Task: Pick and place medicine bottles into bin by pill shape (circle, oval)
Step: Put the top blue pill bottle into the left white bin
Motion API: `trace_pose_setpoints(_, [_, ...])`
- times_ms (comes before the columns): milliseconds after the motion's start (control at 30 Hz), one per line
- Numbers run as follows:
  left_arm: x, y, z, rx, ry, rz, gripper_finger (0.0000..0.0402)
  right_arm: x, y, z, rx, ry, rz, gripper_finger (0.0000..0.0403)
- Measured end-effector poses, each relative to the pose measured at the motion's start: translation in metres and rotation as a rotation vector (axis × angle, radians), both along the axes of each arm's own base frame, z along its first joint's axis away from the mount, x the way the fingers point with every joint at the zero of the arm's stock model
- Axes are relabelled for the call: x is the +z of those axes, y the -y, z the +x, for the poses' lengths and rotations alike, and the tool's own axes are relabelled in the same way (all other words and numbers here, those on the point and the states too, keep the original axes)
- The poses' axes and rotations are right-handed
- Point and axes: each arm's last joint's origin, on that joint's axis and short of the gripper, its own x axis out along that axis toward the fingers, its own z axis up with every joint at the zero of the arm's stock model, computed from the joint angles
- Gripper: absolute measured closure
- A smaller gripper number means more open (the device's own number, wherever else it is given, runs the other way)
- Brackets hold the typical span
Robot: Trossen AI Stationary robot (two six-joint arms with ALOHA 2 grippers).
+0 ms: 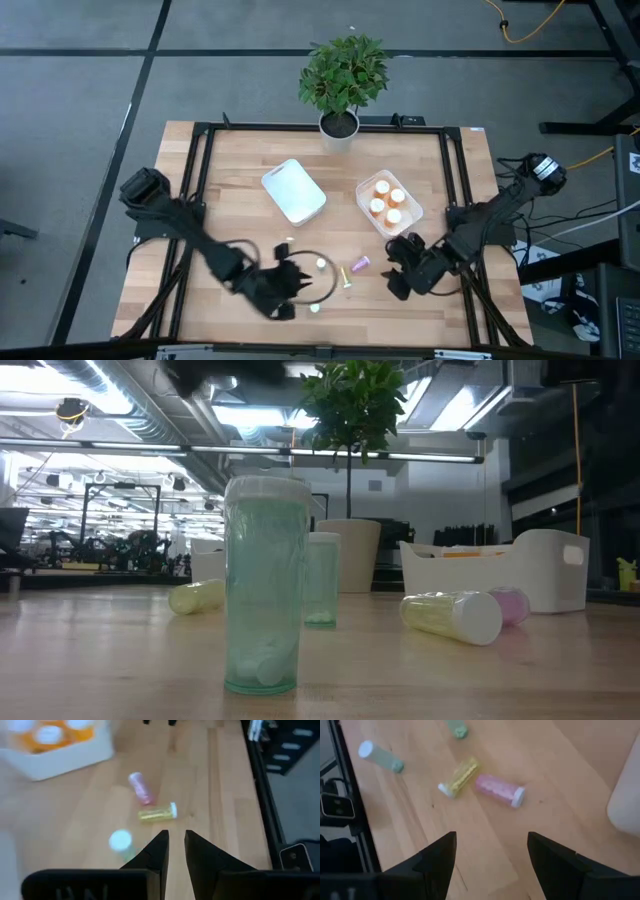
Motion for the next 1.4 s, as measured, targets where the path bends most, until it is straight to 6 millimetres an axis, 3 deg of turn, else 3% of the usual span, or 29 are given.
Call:
trace_pose_setpoints(300, [-0.006, -0.035, 0.025, -0.106, -0.067, 0.145, 0.0347, -0.004, -0.014, -0.014, 0.038, 0.011, 0.011, 0.0157])
trace_pose_setpoints(400, [-0.006, -0.045, 0.03, -0.079, -0.076, 0.088, 0.0344, -0.004, -0.016, -0.016, 0.042, 0.027, -0.01, 0.0157])
trace_pose_setpoints(667, [-0.007, -0.069, 0.041, -0.045, -0.099, -0.001, 0.0272, -0.003, -0.018, -0.019, 0.031, 0.071, -0.059, 0.0157])
trace_pose_setpoints(1000, [-0.011, -0.064, 0.036, -0.091, -0.151, 0.01, 0.0171, -0.003, -0.018, -0.019, 0.033, 0.067, -0.065, 0.0157])
trace_pose_setpoints(1400, [-0.038, -0.057, 0.026, -0.125, -0.215, 0.114, 0.017, -0.003, -0.018, -0.019, 0.031, 0.067, -0.064, 0.0157])
